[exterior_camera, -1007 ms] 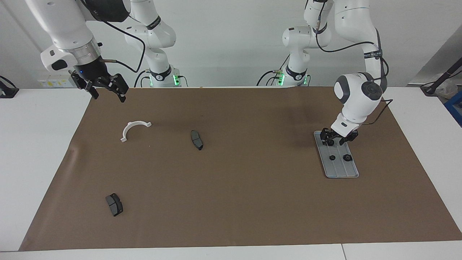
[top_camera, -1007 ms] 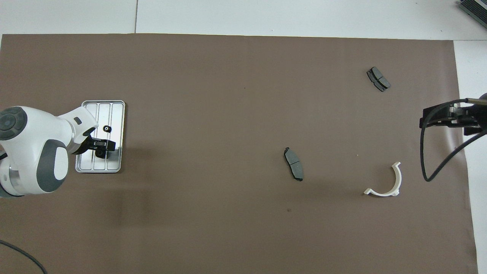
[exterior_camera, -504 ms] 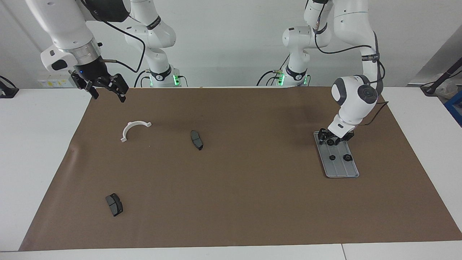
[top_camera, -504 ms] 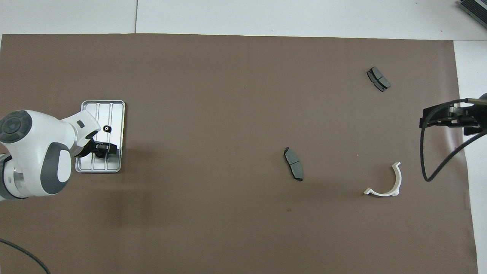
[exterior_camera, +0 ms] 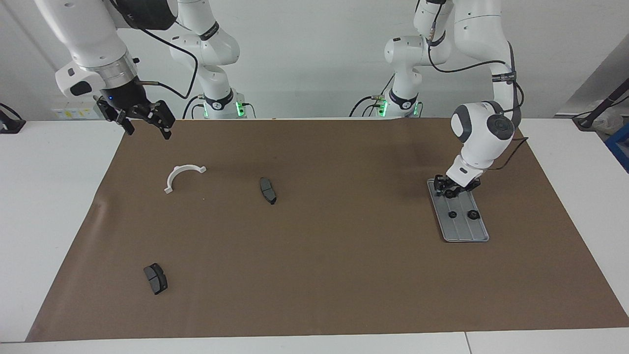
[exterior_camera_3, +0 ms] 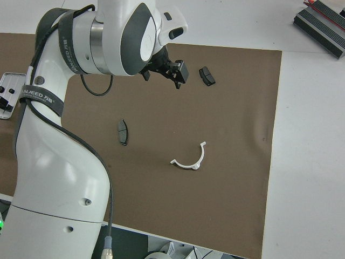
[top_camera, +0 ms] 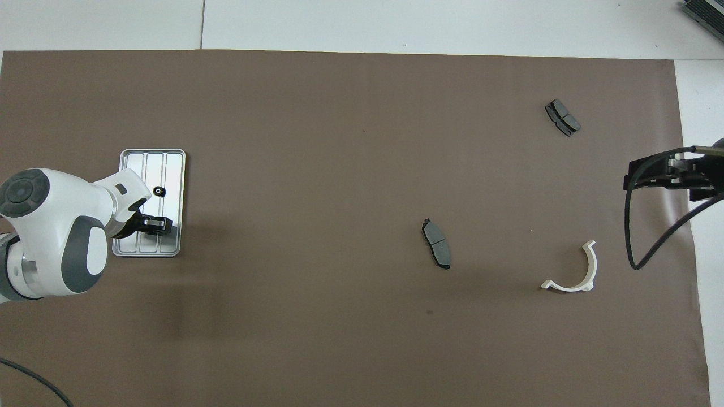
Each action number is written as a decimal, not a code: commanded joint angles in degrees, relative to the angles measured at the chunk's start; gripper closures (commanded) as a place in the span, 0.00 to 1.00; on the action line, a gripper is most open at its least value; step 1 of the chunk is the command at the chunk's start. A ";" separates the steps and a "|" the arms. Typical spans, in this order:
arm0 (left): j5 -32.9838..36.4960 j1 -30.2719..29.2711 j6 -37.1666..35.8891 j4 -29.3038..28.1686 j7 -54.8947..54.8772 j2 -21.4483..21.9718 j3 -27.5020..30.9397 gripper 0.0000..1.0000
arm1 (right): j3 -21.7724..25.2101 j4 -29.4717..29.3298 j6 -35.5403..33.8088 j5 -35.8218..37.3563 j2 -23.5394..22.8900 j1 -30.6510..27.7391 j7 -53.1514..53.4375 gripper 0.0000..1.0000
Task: Place bearing gear from tray to pile
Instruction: 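Grasp the black gear with the left gripper and lift it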
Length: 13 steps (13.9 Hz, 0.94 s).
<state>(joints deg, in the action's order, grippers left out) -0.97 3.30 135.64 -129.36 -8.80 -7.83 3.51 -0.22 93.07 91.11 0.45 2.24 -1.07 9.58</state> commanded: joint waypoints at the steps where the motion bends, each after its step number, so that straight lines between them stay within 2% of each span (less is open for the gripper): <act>1: -0.09 -0.40 1.73 -2.13 0.28 0.53 0.01 0.57 | -0.39 -0.08 -0.67 -0.72 -0.04 -0.51 0.00 0.00; 5: -0.09 -0.40 1.82 -2.04 0.37 0.45 0.01 0.70 | -0.39 -0.08 -0.67 -0.72 -0.04 -0.51 0.00 0.00; 7: -0.09 -0.31 1.47 -1.25 0.54 0.18 0.01 0.73 | -0.39 -0.08 -0.67 -0.72 0.04 -0.42 0.00 0.00; 11: -0.78 1.09 -4.49 6.55 6.05 -0.61 -0.69 0.76 | -0.39 -0.08 -0.67 -0.72 0.04 -0.42 0.00 0.00; 13: -1.49 5.99 -5.82 9.03 13.94 -0.61 -0.70 0.76 | -0.39 -0.08 -0.67 -0.72 0.04 -0.51 0.00 0.00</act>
<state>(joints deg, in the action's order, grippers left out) -1.51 4.86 132.65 -123.86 -1.73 -7.75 2.65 -0.22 93.07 91.11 0.45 2.24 -1.07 9.58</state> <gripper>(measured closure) 0.643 0.000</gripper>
